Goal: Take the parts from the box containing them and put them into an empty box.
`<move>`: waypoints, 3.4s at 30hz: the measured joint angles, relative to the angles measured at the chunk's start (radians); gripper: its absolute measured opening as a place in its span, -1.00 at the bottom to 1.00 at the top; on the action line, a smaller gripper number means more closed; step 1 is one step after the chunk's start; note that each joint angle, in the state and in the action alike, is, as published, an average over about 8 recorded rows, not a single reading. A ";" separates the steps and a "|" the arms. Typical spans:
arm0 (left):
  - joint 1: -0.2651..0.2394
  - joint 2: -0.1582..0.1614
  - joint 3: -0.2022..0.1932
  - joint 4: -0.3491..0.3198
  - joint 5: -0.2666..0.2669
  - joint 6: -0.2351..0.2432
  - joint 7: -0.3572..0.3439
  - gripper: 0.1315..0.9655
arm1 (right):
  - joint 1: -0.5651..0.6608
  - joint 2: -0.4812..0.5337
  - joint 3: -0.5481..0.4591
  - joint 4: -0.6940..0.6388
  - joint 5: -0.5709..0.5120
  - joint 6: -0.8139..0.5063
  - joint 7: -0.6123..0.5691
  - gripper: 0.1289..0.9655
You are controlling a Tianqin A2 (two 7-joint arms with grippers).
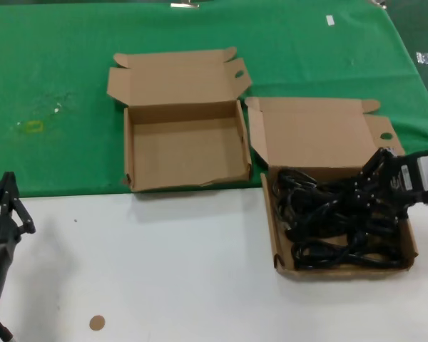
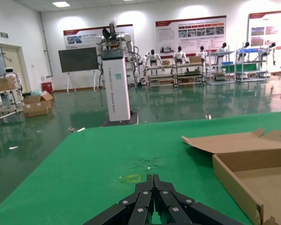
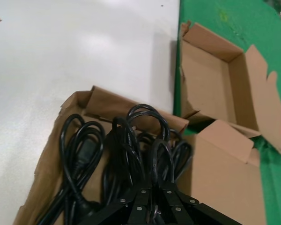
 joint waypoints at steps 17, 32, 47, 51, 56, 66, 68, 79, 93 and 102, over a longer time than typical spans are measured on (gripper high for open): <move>0.000 0.000 0.000 0.000 0.000 0.000 0.000 -0.95 | 0.091 -0.043 0.000 0.075 -0.033 0.004 0.099 -0.93; 0.000 0.000 0.000 0.000 0.000 0.000 0.000 -0.95 | 0.166 -0.230 -0.062 0.114 -0.128 0.099 0.201 -0.93; 0.000 0.000 0.000 0.000 0.000 0.000 0.000 -0.95 | 0.249 -0.480 -0.152 -0.111 -0.238 0.239 0.171 -0.93; 0.000 0.000 0.000 0.000 0.000 0.000 0.000 -0.95 | 0.274 -0.535 -0.166 -0.198 -0.248 0.272 0.136 -0.93; 0.000 0.000 0.000 0.000 0.000 0.000 0.000 -0.95 | 0.303 -0.590 -0.176 -0.297 -0.249 0.307 0.095 -0.93; 0.000 0.000 0.000 0.000 0.000 0.000 0.000 -0.95 | 0.342 -0.657 -0.185 -0.437 -0.244 0.360 0.025 -0.93; 0.000 0.000 0.000 0.000 0.000 0.000 0.000 -0.95 | 0.349 -0.664 -0.187 -0.457 -0.245 0.368 0.014 -0.93; 0.000 0.000 0.000 0.000 0.000 0.000 0.000 -0.95 | 0.363 -0.680 -0.190 -0.516 -0.243 0.387 -0.016 -0.89; 0.000 0.000 0.000 0.000 0.000 0.000 0.000 -0.95 | 0.368 -0.674 -0.188 -0.514 -0.240 0.391 -0.019 -0.47; 0.000 0.000 0.000 0.000 0.000 0.000 0.000 -0.95 | 0.352 -0.642 -0.181 -0.448 -0.246 0.383 0.017 0.00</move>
